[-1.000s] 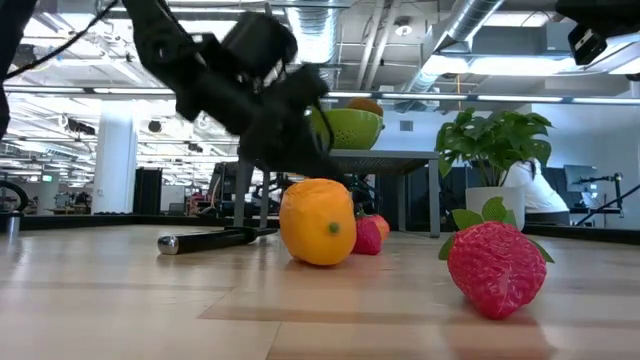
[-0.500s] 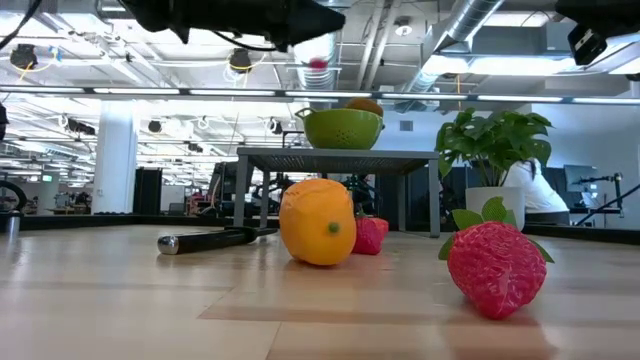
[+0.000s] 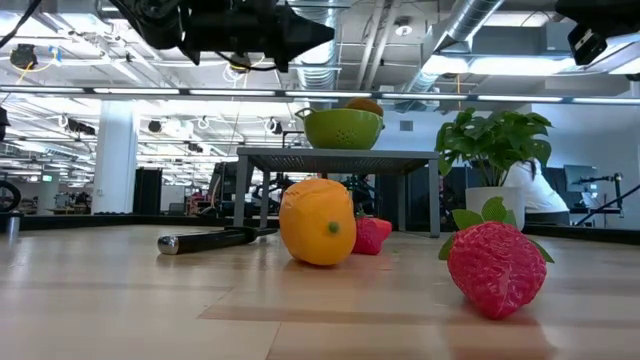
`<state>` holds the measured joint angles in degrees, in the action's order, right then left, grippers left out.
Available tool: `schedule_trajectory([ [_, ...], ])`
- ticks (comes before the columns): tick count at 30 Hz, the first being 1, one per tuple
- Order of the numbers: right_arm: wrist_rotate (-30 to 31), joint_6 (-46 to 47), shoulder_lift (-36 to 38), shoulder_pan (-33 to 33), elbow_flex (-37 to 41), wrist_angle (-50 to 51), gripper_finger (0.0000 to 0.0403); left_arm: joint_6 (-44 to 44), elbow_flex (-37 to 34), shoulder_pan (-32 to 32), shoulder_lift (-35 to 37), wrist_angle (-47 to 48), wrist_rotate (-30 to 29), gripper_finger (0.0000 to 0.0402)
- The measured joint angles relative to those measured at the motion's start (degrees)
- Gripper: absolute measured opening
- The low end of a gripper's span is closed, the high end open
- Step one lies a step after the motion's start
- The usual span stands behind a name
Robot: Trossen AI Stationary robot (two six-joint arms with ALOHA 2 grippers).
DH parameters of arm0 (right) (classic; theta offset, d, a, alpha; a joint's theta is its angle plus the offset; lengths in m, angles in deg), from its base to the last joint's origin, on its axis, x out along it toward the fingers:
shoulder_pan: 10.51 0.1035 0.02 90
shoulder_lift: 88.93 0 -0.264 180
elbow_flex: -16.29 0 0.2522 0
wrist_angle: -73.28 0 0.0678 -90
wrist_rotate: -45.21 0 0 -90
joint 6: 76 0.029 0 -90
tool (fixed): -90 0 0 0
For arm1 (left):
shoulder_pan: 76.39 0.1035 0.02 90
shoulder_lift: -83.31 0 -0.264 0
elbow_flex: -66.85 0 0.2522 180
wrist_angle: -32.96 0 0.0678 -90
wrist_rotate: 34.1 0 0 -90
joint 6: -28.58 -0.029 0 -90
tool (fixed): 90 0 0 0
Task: Pick & Place Fruit
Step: Put the red cherry into the green strainer bowl on the shelf, then put the strawberry into the green strainer bowl on the shelf
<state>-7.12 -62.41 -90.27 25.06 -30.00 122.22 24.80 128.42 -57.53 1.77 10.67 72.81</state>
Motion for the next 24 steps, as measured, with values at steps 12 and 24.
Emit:
schedule_trajectory([
  [12, 0.0, 0.0, 0.0, 0.0, 0.0, 0.0, 0.0006, -6.5, 0.0, -6.0, 0.0, 1.7, 0.0, 0.0021],
  [24, 0.0, 0.0, 0.0, 0.0, 0.0, 0.0, 0.0006, -14.1, 0.0, -16.0, 0.0, 20.2, -14.5, 0.0137],
])
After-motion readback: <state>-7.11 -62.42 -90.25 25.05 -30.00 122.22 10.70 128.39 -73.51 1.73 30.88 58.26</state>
